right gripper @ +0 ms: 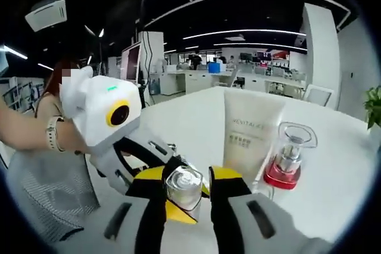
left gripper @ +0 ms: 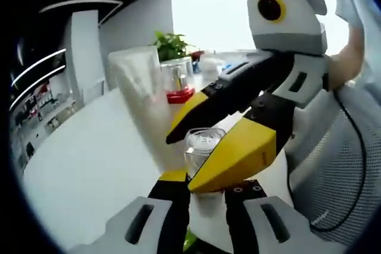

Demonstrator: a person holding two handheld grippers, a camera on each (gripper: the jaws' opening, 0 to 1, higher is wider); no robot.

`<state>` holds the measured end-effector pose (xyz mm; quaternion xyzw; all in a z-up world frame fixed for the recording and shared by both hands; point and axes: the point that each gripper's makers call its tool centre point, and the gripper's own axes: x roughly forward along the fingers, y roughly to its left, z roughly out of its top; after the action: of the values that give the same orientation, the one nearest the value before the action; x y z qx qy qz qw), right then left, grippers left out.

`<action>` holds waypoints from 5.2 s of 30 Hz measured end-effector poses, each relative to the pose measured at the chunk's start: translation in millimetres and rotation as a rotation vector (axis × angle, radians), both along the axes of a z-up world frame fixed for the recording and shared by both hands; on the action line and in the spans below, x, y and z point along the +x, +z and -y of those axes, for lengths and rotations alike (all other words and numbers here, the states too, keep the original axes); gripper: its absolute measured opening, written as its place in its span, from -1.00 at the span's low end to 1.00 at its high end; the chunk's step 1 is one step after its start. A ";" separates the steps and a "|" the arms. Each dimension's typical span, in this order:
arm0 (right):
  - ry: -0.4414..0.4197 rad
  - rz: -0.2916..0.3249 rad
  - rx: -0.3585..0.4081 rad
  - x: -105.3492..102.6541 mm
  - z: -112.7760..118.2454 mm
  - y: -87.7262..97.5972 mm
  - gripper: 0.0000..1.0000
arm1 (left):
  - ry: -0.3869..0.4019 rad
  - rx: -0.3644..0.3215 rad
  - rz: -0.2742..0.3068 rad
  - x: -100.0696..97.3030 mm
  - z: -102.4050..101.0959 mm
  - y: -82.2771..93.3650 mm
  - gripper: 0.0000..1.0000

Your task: Arrange the skincare products in the storage area until every visible bottle or jar stands upright without overlapping.

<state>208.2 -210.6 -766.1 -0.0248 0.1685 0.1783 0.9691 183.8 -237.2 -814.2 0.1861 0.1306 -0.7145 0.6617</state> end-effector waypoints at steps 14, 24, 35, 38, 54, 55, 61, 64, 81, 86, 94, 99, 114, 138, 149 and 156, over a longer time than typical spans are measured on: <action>0.041 0.046 0.010 -33.4 6.7 32.5 -0.44 | -0.016 -0.046 -0.034 -5.8 1.1 2.8 -0.59; -0.017 0.043 -0.006 -64.8 33.9 43.0 -0.44 | 0.006 0.065 0.010 -0.7 -4.0 0.5 -0.32; -0.086 -0.079 -0.044 -66.5 78.4 4.8 -0.44 | 0.137 0.309 -0.141 1.1 -32.7 -27.0 -0.57; -0.076 -0.111 -0.061 -64.8 83.1 -7.0 -0.45 | 0.152 0.310 -0.159 0.0 -34.4 -27.2 -0.65; 0.045 -0.234 -0.085 -50.1 76.6 -56.4 -0.48 | 0.362 0.342 -0.335 -2.0 -30.1 -40.1 -0.76; 0.049 -0.236 -0.086 -49.0 76.5 -57.5 -0.49 | 0.362 0.343 -0.333 -2.2 -29.8 -40.2 -0.76; 0.061 -0.247 -0.085 -41.7 75.6 -66.3 -0.51 | 0.386 0.347 -0.325 2.1 -25.8 -41.6 -0.76; 0.072 -0.249 -0.084 -39.7 72.5 -67.4 -0.52 | 0.377 0.346 -0.316 2.1 -19.8 -41.9 -0.78; 0.078 -0.267 -0.083 -30.6 73.7 -73.3 -0.53 | 0.344 0.319 -0.290 4.4 1.3 -41.4 -0.76; 0.077 -0.271 -0.084 -30.1 73.4 -74.0 -0.55 | 0.353 0.315 -0.297 3.0 6.2 -43.8 -0.77; 0.077 -0.267 -0.090 -25.0 75.2 -72.5 -0.56 | 0.392 0.300 -0.315 5.8 10.4 -43.5 -0.78; 0.082 -0.268 -0.095 -23.4 75.1 -72.3 -0.56 | 0.420 0.288 -0.322 8.9 11.4 -43.1 -0.78; 0.095 -0.275 -0.120 -22.9 75.2 -73.9 -0.56 | 0.426 0.279 -0.324 10.9 12.6 -41.4 -0.78; 0.035 -0.296 -0.135 -33.7 80.0 -74.9 -0.65 | 0.406 0.269 -0.315 9.1 13.6 -37.6 -0.78; 0.053 -0.291 -0.143 -26.0 81.2 -73.8 -0.70 | 0.408 0.270 -0.300 13.4 13.3 -36.5 -0.77; 0.069 -0.290 -0.154 -23.4 83.2 -73.7 -0.70 | 0.439 0.267 -0.310 14.4 14.4 -37.0 -0.77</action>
<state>184.8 -293.8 -839.9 -0.0786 0.3189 0.1998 0.9232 198.2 -251.5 -851.2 0.1274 0.3599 -0.5507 0.7423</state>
